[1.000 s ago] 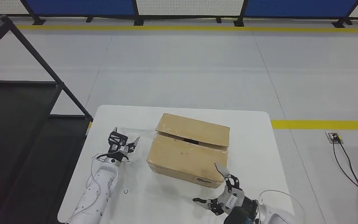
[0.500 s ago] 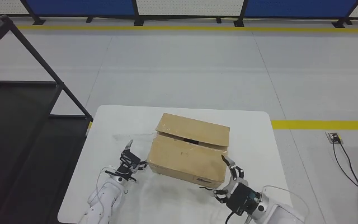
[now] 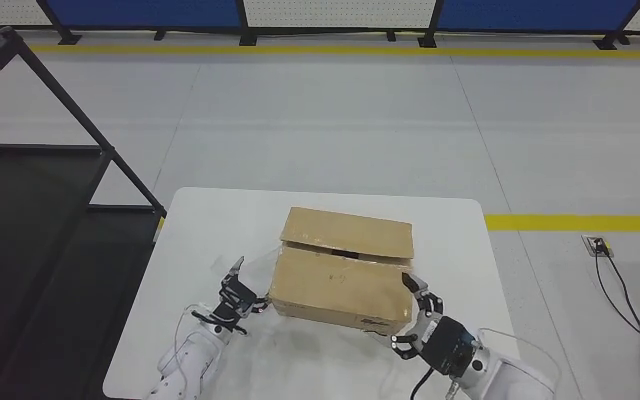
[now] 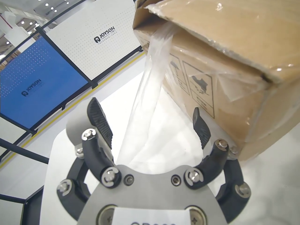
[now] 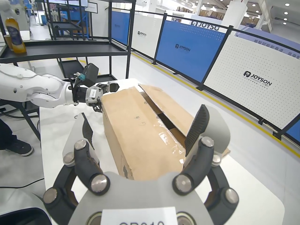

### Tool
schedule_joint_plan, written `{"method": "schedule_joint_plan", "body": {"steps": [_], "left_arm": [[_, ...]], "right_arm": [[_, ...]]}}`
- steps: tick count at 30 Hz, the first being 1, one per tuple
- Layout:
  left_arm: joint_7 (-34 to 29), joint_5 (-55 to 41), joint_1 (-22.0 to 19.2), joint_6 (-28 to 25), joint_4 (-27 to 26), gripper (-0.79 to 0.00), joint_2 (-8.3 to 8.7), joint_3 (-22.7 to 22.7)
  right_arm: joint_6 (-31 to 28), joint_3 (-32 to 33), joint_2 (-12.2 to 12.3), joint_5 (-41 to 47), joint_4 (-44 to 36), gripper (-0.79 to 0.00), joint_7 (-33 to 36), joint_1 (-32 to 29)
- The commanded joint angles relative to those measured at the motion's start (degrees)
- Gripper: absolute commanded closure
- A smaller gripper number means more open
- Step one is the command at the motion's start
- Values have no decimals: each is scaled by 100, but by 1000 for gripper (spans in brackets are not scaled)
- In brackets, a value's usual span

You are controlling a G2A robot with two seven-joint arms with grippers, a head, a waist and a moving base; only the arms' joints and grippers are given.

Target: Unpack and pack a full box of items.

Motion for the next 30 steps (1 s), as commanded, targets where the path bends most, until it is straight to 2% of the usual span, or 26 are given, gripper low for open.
{"method": "schedule_joint_plan", "body": {"steps": [1,4,7,8,16,18,25,28,30], "left_arm": [[-2,-22,18,35,-5,-785,5,-18],[22,-116,38,76,-9,-785,13,-75],[82,-231,93,37,-66,-785,34,-167],[106,-263,131,37,-105,-785,44,-209],[56,-616,387,188,-442,-785,106,-591],[43,-715,411,294,-497,-785,104,-640],[234,-912,608,362,-686,-785,141,-874],[311,-976,694,347,-748,-785,161,-976],[294,-973,750,296,-783,-785,176,-1021]], "right_arm": [[-151,46,12,50,44,-785,-85,5],[-392,166,31,294,163,-785,-101,41],[-552,329,45,792,336,-785,254,116],[-379,412,48,828,318,-785,508,144],[-379,412,48,828,318,-785,508,144],[-290,398,37,1073,416,-785,706,184],[-973,426,81,3398,1339,-785,3070,1095],[-960,445,108,4583,1690,-785,3907,1461],[-742,507,143,5021,1803,-785,4509,1661]]}}
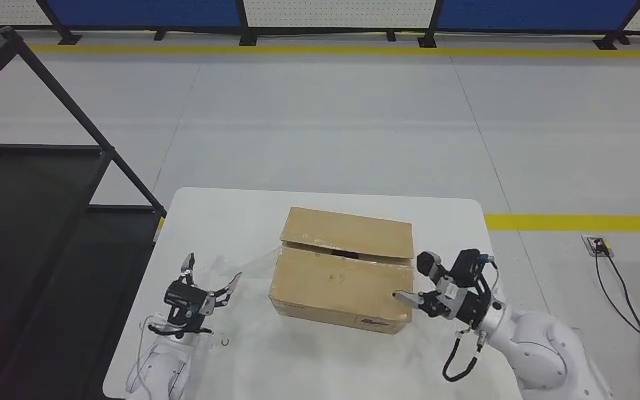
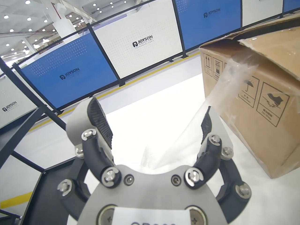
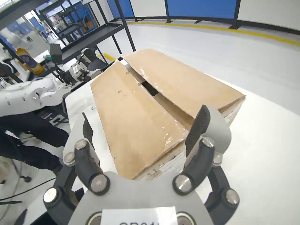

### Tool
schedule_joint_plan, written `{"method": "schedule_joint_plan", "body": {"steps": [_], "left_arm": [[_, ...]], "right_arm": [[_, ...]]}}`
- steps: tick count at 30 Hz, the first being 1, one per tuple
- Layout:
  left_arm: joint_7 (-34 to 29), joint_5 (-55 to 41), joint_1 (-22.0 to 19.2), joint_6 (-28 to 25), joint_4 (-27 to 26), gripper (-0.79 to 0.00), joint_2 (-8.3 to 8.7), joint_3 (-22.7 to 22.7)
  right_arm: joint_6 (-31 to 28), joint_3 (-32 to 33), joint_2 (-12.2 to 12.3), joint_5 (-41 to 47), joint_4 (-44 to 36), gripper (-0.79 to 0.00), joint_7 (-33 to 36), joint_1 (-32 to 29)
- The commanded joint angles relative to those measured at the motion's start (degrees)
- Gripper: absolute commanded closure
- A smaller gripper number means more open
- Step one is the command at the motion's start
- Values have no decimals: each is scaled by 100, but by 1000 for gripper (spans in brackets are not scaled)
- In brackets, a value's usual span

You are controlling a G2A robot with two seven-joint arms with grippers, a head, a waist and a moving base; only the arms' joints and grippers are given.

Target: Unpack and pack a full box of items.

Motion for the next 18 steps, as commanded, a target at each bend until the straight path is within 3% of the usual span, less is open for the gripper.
{"method": "schedule_joint_plan", "body": {"steps": [1,11,18], "left_arm": [[-100,49,56,-93,-40,-785,19,-35],[-230,292,102,28,-118,-785,42,-77],[-395,-254,140,-218,-274,-785,40,-201]], "right_arm": [[150,39,19,308,44,-785,417,108],[170,9,9,527,59,-785,316,84],[309,-123,53,2012,544,-785,1449,424]]}}
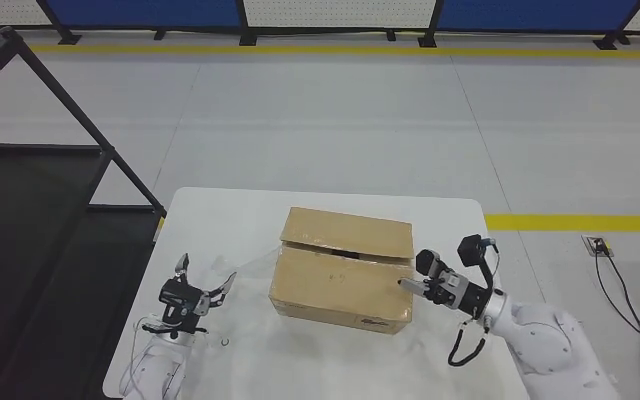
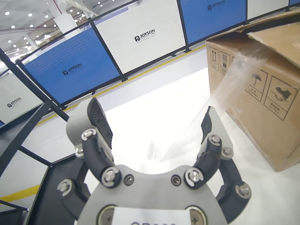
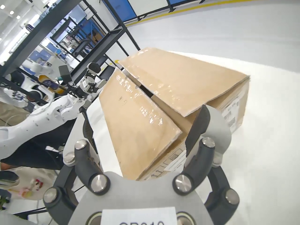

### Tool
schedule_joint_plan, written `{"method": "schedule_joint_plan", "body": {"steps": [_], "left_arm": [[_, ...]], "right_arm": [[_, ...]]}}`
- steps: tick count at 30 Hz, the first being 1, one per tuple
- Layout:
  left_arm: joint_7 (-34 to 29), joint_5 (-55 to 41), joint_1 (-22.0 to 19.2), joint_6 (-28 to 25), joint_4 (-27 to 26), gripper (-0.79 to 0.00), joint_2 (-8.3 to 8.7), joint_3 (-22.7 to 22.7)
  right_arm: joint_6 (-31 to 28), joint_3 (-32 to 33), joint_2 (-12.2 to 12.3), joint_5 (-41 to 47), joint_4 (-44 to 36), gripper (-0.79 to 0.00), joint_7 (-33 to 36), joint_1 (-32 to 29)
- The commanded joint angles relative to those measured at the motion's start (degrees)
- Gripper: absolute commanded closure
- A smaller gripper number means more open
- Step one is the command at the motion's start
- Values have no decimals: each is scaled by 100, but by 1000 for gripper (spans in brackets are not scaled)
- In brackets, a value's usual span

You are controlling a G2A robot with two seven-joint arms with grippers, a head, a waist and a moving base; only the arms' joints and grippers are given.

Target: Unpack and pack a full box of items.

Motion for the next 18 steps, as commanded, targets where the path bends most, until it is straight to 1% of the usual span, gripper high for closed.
{"method": "schedule_joint_plan", "body": {"steps": [1,4,6,8,13,17,18], "left_arm": [[-3,-118,9,-133,-5,-785,12,-62],[-16,-172,14,-219,-1,-785,27,-119],[-16,-194,17,-250,-3,-785,32,-132],[-6,-180,21,-256,-13,-785,37,-138],[-4,-251,28,-319,-47,-785,42,-136],[-42,-399,48,-542,-139,-785,47,-121],[-33,-432,63,-618,-188,-785,50,-122]], "right_arm": [[-17,-21,24,509,143,-785,464,106],[136,-90,52,987,319,-785,991,231],[336,-146,62,1133,420,-785,1223,342],[345,-235,64,1347,475,-785,1409,415],[-76,-295,98,2020,476,-785,1860,446],[-514,-299,162,2598,297,-785,2398,343],[-491,-321,188,2676,189,-785,2421,303]]}}
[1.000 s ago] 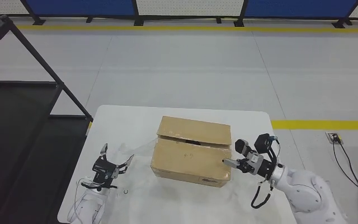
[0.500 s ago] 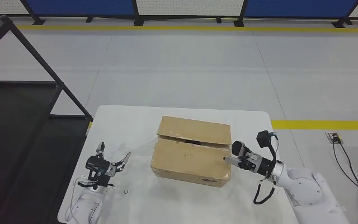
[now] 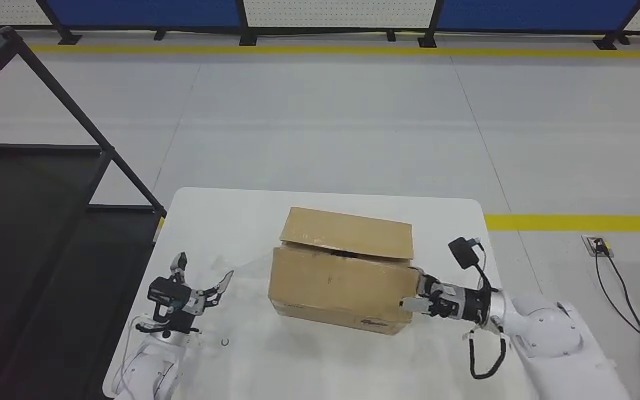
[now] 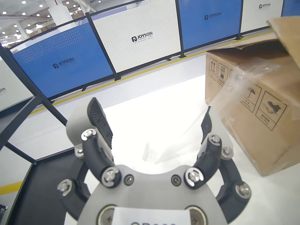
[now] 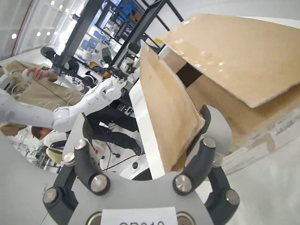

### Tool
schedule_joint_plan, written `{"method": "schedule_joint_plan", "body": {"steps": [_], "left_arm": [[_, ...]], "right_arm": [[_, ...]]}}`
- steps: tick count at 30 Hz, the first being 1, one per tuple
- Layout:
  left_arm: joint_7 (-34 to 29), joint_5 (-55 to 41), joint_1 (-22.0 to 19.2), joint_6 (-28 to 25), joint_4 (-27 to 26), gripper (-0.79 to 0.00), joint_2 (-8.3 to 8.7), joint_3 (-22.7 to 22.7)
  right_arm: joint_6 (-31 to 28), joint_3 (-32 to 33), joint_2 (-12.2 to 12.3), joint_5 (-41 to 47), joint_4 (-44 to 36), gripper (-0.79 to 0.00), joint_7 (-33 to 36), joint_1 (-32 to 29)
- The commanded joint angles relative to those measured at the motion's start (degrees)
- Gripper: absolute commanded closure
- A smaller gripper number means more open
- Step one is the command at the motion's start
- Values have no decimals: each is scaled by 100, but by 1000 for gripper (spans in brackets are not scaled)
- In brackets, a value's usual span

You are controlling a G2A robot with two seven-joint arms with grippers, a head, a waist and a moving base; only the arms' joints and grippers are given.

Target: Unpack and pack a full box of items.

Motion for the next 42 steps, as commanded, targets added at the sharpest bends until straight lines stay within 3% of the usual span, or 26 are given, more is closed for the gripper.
{"method": "schedule_joint_plan", "body": {"steps": [1,12,19,24,35,39,42], "left_arm": [[20,-66,38,-167,-99,-785,8,-2],[592,274,474,-1103,-747,-785,131,-98],[825,583,740,-1423,-1154,-785,202,-122],[651,986,772,-1600,-1219,-785,252,-60],[226,1427,591,-1695,-952,-785,299,234],[192,1349,592,-1718,-941,-785,308,258],[192,1349,592,-1718,-941,-785,308,258]], "right_arm": [[21,-54,58,171,-235,-785,64,-94],[-230,-521,648,384,-1018,-785,-186,-553],[-539,-1092,1138,-14,-1073,-785,-495,-508],[-770,-1503,1421,-178,-911,-785,-727,-339],[-918,-2302,1645,264,-556,-785,-875,278],[-937,-2365,1669,1095,-317,-785,-895,419],[-937,-2365,1669,1095,-317,-785,-895,419]]}}
